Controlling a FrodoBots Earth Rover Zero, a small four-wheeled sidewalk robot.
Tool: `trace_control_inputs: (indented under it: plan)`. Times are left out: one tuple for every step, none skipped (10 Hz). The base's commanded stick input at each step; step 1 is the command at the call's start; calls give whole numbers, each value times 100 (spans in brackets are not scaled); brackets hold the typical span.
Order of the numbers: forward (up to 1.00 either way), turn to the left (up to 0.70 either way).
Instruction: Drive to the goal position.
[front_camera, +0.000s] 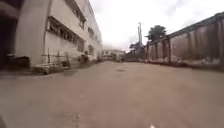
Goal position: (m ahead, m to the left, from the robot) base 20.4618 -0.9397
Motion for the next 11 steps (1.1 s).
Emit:
trace_control_inputs:
  plan:
    - [70,0]
    - [70,0]
    - [70,0]
    - [70,0]
    - [70,0]
    - [70,0]
    - [70,0]
    - [70,0]
    - [70,0]
    - [70,0]
    - [70,19]
